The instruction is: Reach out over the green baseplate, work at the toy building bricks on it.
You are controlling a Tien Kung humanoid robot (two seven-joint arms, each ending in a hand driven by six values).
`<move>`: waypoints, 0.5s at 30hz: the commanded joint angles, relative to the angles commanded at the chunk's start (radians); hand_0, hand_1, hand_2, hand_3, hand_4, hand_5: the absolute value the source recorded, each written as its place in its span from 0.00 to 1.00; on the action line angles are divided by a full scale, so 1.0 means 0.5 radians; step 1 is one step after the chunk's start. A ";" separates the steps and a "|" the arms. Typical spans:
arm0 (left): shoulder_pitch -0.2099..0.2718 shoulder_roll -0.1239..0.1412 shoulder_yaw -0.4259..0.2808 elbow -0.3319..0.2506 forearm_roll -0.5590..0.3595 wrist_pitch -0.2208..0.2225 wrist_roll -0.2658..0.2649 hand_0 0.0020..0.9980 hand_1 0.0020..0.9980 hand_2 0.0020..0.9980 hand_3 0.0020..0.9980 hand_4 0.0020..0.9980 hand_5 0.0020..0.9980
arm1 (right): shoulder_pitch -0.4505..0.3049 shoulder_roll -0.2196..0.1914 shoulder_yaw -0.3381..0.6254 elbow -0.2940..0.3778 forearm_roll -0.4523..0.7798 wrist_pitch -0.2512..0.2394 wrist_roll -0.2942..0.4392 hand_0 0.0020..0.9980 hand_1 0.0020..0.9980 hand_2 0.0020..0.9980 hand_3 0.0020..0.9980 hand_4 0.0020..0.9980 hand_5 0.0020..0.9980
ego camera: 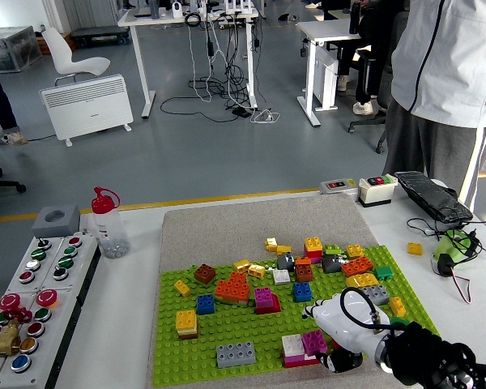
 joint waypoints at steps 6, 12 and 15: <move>-0.006 0.002 0.001 0.000 -0.003 0.001 -0.001 0.73 0.78 0.79 0.67 0.48 1.00 | 0.007 0.003 0.006 -0.007 0.001 -0.003 -0.001 0.19 0.38 0.79 0.81 0.72 0.42; -0.010 0.002 0.003 0.000 -0.006 0.001 -0.002 0.73 0.78 0.79 0.67 0.48 1.00 | 0.012 0.007 0.012 -0.011 0.000 -0.005 -0.002 0.19 0.38 0.79 0.81 0.72 0.42; -0.011 0.003 0.005 0.000 -0.007 0.001 -0.002 0.73 0.78 0.79 0.67 0.48 1.00 | 0.014 0.009 0.011 -0.012 0.002 -0.004 -0.002 0.19 0.38 0.79 0.81 0.72 0.42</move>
